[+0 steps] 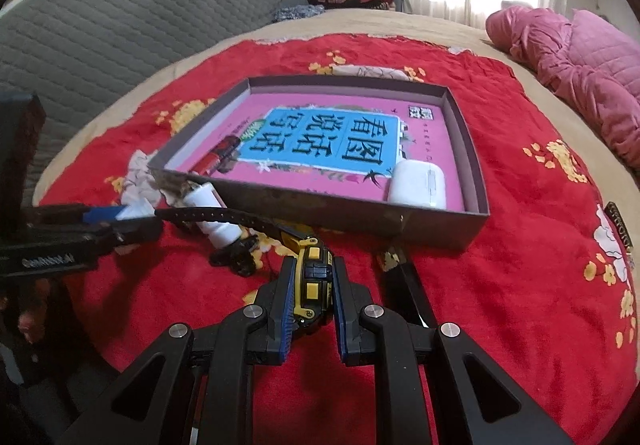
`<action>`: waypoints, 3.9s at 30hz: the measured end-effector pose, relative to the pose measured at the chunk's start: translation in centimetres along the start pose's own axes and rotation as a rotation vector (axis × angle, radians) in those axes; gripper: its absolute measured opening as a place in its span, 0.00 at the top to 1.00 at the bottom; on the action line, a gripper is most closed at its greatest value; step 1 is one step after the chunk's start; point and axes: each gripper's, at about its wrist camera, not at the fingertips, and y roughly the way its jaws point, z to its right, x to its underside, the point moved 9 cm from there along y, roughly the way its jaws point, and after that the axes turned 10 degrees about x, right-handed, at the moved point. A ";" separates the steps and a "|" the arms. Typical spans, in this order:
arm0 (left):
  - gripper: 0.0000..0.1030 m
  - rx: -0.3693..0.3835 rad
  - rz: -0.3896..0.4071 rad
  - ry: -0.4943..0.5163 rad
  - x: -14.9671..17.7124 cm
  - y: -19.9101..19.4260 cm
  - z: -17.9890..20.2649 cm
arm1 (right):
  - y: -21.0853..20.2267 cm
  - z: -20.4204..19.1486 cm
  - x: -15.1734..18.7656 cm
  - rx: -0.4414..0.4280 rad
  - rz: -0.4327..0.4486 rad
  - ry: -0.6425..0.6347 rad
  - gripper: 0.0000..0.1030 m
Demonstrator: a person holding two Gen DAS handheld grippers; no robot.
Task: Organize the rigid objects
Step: 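Lift the bottle cap with the left tool while the right tool carries the watch over the box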
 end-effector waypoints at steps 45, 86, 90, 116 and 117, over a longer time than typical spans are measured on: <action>0.51 0.010 0.139 0.085 -3.5 -0.4 2.3 | -1.2 4.9 -3.6 0.051 0.133 0.236 0.83; 0.51 0.009 0.262 0.058 -9.2 1.4 2.2 | -0.7 7.1 -6.6 0.136 0.175 0.309 0.83; 0.51 0.017 0.255 0.070 -9.6 2.2 2.5 | -0.8 7.6 -6.9 0.154 0.180 0.320 0.83; 0.51 0.084 0.103 0.143 -8.5 6.9 3.0 | 0.4 7.1 -10.8 0.221 0.200 0.318 0.83; 0.51 0.083 0.101 0.145 -8.5 7.0 2.9 | 0.5 7.0 -11.0 0.223 0.202 0.317 0.83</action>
